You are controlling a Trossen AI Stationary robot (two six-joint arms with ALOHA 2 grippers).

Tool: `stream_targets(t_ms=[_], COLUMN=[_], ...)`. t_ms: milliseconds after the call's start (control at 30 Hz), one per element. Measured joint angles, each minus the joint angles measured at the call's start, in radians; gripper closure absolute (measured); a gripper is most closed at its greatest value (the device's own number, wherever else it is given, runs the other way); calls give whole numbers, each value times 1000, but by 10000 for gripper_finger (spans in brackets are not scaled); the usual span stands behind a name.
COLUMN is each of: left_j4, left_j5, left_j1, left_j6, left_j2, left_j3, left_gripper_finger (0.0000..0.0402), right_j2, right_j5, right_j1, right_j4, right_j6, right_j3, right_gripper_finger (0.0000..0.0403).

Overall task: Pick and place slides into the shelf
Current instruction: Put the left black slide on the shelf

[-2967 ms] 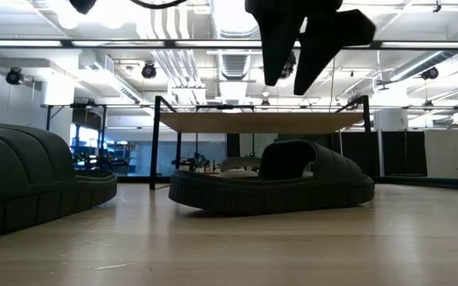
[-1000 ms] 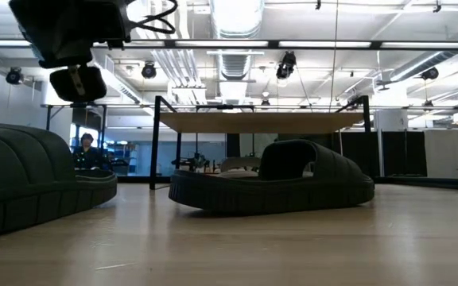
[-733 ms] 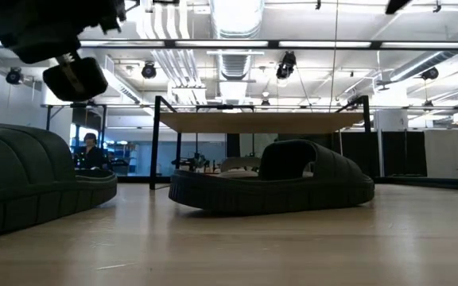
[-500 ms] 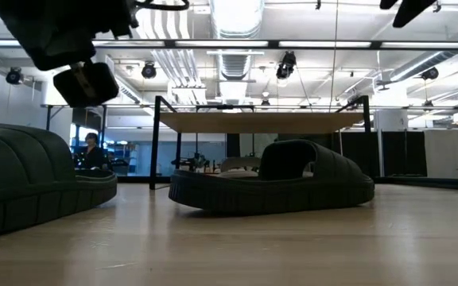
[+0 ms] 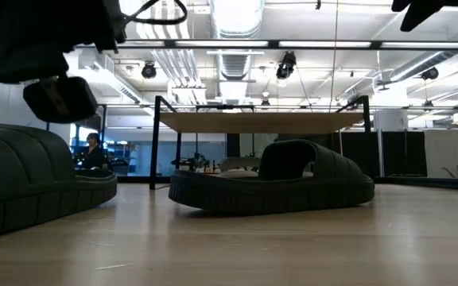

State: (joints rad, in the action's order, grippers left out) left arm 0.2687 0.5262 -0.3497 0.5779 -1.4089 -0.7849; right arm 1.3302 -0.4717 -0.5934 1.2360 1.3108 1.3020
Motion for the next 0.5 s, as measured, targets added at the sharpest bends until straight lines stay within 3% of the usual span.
stream_targets(t_ms=[300,500], left_j4=[3,35], left_j5=[-96,-176], left_j1=[-5,-5], left_j6=[26,20], left_j2=[-4,68], left_j3=[0,0], left_gripper_finger=[400,348], right_j2=[-33,-35], right_j5=[5,32], right_j1=[0,0], right_j4=[-40,-48], right_j6=[-14,-14], right_j3=[-48,-69], right_gripper_finger=[218,218])
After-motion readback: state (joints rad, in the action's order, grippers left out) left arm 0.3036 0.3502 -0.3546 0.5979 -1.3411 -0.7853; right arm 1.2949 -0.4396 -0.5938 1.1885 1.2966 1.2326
